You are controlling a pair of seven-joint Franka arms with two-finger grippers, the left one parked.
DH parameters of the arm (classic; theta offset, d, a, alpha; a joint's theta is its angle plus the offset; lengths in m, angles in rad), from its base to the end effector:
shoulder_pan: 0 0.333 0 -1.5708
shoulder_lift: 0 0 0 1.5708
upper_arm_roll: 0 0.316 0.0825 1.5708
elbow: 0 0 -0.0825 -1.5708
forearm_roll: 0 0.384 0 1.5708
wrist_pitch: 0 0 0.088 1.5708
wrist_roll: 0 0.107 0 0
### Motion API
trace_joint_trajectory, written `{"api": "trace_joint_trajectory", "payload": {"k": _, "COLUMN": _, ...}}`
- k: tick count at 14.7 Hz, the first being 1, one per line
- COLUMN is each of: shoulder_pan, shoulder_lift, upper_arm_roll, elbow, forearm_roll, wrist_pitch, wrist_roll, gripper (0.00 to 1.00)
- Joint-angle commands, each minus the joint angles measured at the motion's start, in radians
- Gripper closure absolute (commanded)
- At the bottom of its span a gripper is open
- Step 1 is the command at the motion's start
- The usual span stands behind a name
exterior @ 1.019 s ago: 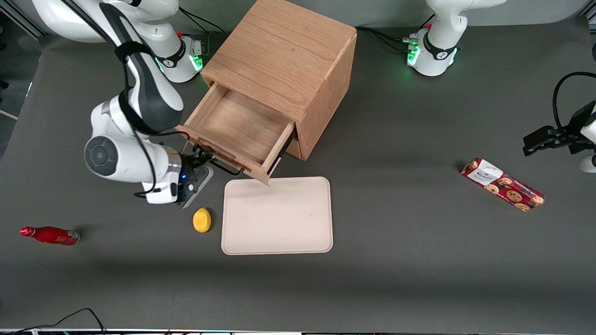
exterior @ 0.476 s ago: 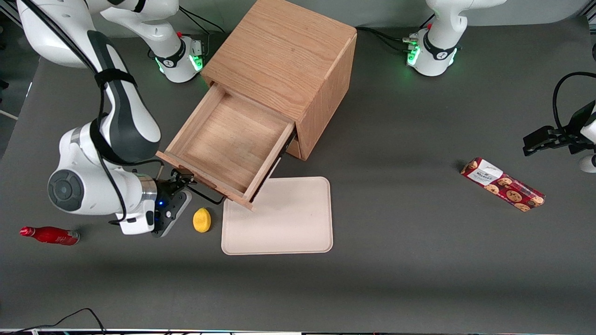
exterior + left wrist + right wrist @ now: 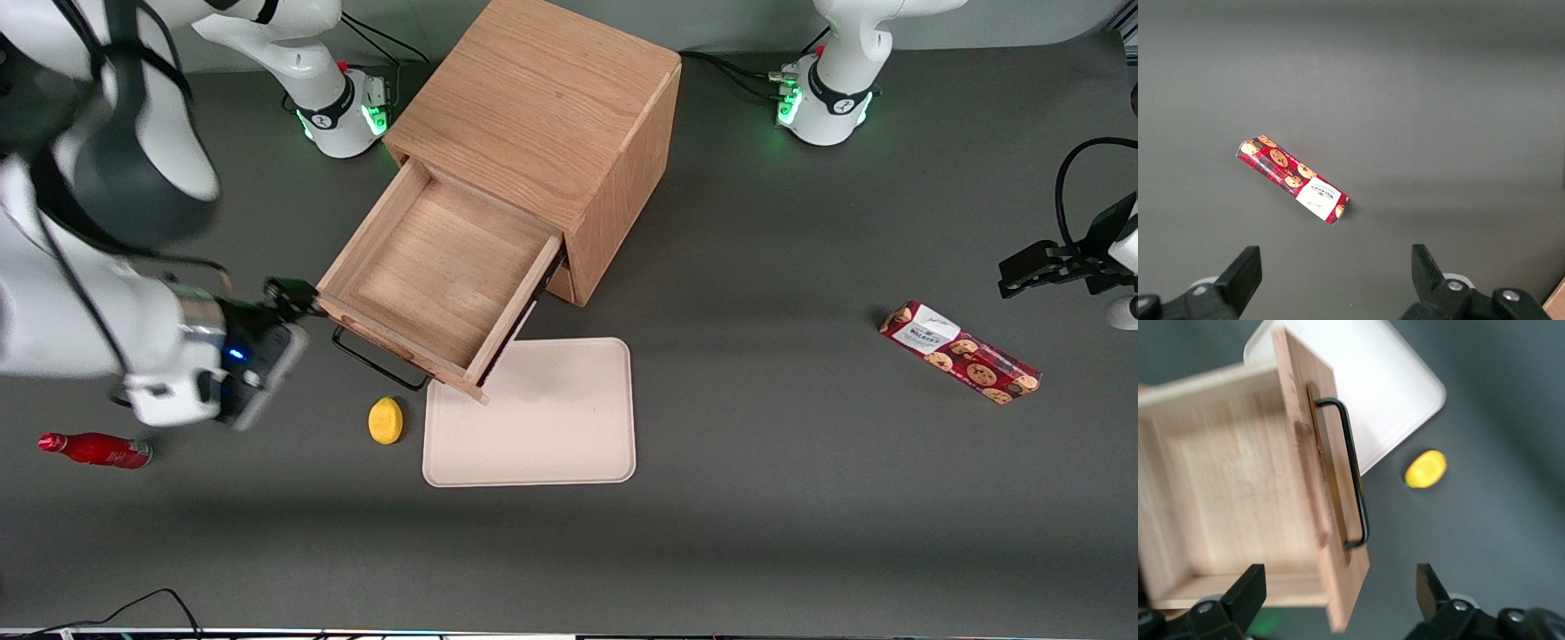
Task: Open upper drawer
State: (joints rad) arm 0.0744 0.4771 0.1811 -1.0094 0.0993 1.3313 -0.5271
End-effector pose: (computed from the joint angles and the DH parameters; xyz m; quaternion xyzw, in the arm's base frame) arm 0.6463 0.1472 0.5763 -0.9176 -0.3801 0.0598 0.0999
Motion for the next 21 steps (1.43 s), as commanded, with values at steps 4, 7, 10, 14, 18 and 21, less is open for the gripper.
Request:
{"api": "trace_joint_trajectory", "payload": {"k": 4, "shoulder_pan": 0.01, "shoulder_lift": -0.404, "upper_arm_roll": -0.02, "elbow": -0.402, "forearm_roll": -0.02, "wrist_pitch": -0.072, "wrist_roll": 0.634, "gripper": 0.0}}
{"api": "trace_joint_trajectory", "payload": {"k": 7, "shoulder_pan": 0.005, "shoulder_lift": -0.634, "upper_arm_roll": -0.066, "elbow": -0.692, "forearm_roll": -0.013, "wrist_pitch": 0.015, "wrist_roll": 0.667, "gripper": 0.0}}
{"api": "trace_joint_trajectory", "payload": {"k": 10, "shoulder_pan": 0.007, "shoulder_lift": -0.655, "upper_arm_roll": -0.13, "elbow": -0.729, "forearm_roll": -0.08, "wrist_pitch": 0.035, "wrist_roll": 0.651, "gripper": 0.0}}
{"api": "trace_joint_trajectory", "payload": {"k": 14, "shoulder_pan": 0.012, "shoulder_lift": -0.656, "upper_arm_roll": -0.161, "elbow": -0.714, "forearm_roll": -0.138, "wrist_pitch": 0.057, "wrist_roll": 0.677, "gripper": 0.0}}
{"api": "trace_joint_trajectory", "payload": {"k": 18, "shoulder_pan": 0.013, "shoulder_lift": -0.718, "upper_arm_roll": -0.157, "elbow": -0.775, "forearm_roll": -0.141, "wrist_pitch": 0.091, "wrist_roll": 0.802, "gripper": 0.0}}
{"api": "trace_joint_trajectory", "payload": {"k": 21, "shoulder_pan": 0.013, "shoulder_lift": -0.69, "upper_arm_roll": -0.175, "elbow": -0.701, "forearm_roll": -0.073, "wrist_pitch": 0.074, "wrist_roll": 0.734, "gripper": 0.0}}
